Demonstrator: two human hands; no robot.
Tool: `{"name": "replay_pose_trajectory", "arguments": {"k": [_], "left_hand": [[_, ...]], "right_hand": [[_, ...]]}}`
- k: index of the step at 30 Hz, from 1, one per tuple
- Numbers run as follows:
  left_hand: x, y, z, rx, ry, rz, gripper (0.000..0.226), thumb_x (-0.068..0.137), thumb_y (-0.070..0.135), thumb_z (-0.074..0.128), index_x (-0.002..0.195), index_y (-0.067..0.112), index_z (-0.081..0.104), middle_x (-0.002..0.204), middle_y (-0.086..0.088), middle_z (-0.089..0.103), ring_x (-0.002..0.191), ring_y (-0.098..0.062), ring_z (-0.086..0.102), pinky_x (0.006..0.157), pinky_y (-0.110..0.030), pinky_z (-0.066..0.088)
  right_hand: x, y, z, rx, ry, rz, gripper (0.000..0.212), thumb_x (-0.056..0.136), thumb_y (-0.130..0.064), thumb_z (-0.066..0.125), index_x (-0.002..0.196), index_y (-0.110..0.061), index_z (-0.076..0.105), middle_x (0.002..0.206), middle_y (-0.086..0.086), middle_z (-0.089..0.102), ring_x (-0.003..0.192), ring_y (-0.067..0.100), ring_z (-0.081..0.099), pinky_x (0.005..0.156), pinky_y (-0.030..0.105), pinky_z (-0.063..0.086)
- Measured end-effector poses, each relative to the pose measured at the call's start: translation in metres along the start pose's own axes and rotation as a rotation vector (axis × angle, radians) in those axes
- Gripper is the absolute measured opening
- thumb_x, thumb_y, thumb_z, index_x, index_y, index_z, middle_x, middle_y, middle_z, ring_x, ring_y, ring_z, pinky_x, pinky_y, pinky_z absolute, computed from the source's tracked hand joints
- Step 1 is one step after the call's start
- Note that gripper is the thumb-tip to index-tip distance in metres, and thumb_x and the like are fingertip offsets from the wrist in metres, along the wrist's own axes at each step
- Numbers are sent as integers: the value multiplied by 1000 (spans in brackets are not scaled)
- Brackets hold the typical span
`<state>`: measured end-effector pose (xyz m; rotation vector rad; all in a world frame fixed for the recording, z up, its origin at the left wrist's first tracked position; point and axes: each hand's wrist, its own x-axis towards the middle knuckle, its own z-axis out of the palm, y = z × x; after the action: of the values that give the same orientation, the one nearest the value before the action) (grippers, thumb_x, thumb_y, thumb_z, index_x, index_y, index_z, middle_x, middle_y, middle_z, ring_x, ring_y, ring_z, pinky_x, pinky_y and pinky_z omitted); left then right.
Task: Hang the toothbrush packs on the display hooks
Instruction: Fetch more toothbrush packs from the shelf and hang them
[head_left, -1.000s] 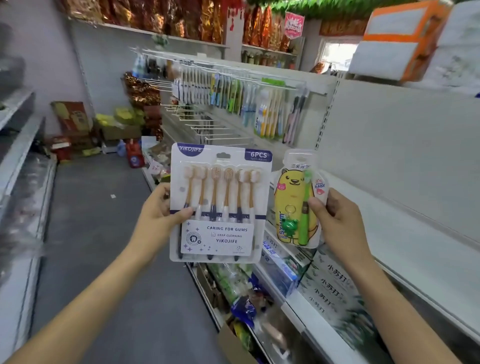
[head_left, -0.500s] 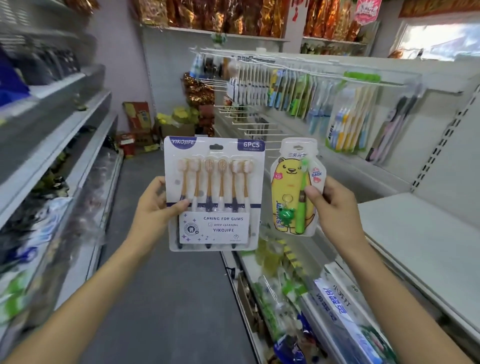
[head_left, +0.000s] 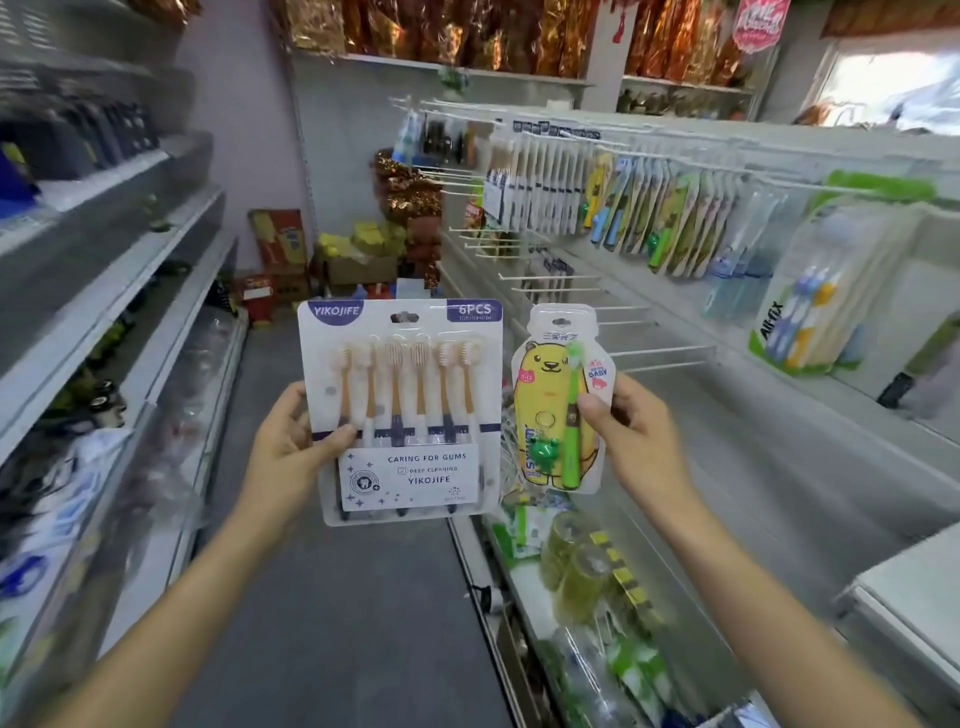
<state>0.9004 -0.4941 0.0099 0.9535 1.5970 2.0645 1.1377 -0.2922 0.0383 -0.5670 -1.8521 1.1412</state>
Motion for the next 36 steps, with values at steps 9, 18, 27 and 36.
{"name": "replay_pose_trajectory", "arguments": {"k": [9, 18, 27, 36], "left_hand": [[159, -36, -47, -57, -194, 4, 37, 88, -13, 59, 116, 10, 57, 104, -3, 75, 90, -15, 73, 69, -26, 60], [281, -65, -50, -147, -402, -38, 45, 85, -18, 57, 123, 5, 54, 104, -8, 74, 91, -16, 73, 76, -26, 60], [364, -90, 5, -225, -599, -51, 45, 86, -17, 56, 126, 4, 53, 116, -13, 70, 101, -20, 71, 77, -31, 61], [425, -110, 76, -290, -765, -37, 41, 76, 0, 64, 114, 16, 60, 109, -9, 73, 95, -22, 72, 75, -37, 62]], "right_hand": [[85, 25, 78, -70, 202, -23, 19, 91, -20, 58, 105, -20, 72, 102, 6, 76, 99, 28, 70, 90, 52, 54], [142, 36, 113, -130, 387, 27, 21, 94, -25, 59, 111, -27, 72, 109, 0, 75, 105, 26, 70, 92, 61, 52], [192, 38, 93, -244, 555, 36, 23, 98, -6, 59, 104, -25, 71, 99, -3, 77, 95, 20, 71, 89, 45, 57], [241, 28, 59, -361, 703, -53, 18, 98, -10, 60, 106, -20, 72, 98, -1, 77, 95, 23, 72, 85, 44, 59]]}}
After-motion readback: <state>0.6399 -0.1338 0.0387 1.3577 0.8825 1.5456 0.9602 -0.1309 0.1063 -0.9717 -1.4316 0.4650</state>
